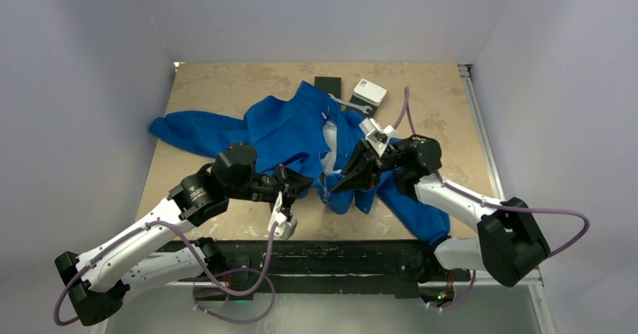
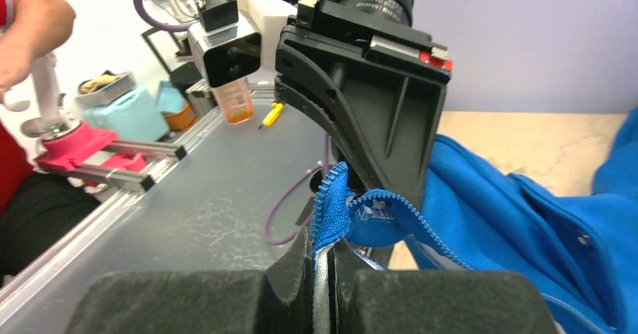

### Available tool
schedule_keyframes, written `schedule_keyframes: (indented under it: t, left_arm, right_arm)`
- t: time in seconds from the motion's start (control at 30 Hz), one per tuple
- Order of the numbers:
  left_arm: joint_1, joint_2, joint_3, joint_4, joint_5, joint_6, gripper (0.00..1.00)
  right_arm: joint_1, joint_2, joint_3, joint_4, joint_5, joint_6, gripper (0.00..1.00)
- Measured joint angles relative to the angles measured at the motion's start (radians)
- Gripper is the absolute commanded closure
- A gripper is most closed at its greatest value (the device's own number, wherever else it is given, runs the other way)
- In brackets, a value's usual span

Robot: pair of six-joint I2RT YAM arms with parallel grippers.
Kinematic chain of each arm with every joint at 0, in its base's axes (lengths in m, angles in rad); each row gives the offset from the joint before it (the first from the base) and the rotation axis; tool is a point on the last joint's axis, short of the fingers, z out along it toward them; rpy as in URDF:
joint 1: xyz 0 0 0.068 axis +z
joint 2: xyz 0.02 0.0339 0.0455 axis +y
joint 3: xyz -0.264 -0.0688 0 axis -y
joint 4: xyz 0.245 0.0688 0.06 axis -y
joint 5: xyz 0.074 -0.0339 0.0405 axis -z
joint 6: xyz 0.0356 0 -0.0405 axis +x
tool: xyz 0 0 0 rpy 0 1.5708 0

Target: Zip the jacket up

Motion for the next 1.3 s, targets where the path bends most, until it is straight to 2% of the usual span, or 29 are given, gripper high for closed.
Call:
schedule_keyframes:
  t: [0.3, 0.37, 0.53, 0.87, 0.93, 1.07, 1.2, 1.3]
  left_arm:
    - [-0.002, 0.000, 0.000, -0.034, 0.014, 0.055, 1.00]
    - [-0.005, 0.000, 0.000, -0.046, 0.016, 0.068, 1.00]
    - [-0.014, 0.000, 0.000, -0.075, 0.016, 0.118, 1.00]
    - [-0.021, -0.004, 0.000, -0.117, 0.013, 0.167, 1.00]
    - [-0.021, -0.009, -0.002, -0.115, 0.002, 0.166, 0.85]
    - [-0.022, -0.023, -0.031, -0.076, -0.027, 0.125, 0.83]
    - [-0.023, -0.017, -0.081, -0.021, -0.080, 0.043, 0.93]
    - [-0.023, 0.017, -0.129, 0.017, -0.139, 0.010, 0.95]
  right_arm:
    - [0.036, 0.029, 0.021, -0.010, -0.026, 0.021, 1.00]
    - [0.036, 0.018, 0.045, -0.110, -0.013, -0.060, 1.00]
    - [0.037, -0.028, 0.169, -0.516, 0.075, -0.364, 1.00]
    - [0.094, -0.022, 0.209, -0.911, 0.050, -0.615, 1.00]
    - [0.092, -0.028, 0.217, -0.992, 0.055, -0.666, 1.00]
    - [0.073, -0.084, 0.209, -1.047, 0.106, -0.696, 1.00]
    - [0.032, -0.174, 0.161, -1.024, 0.199, -0.688, 1.00]
    - [-0.014, -0.225, 0.128, -1.044, 0.315, -0.692, 1.00]
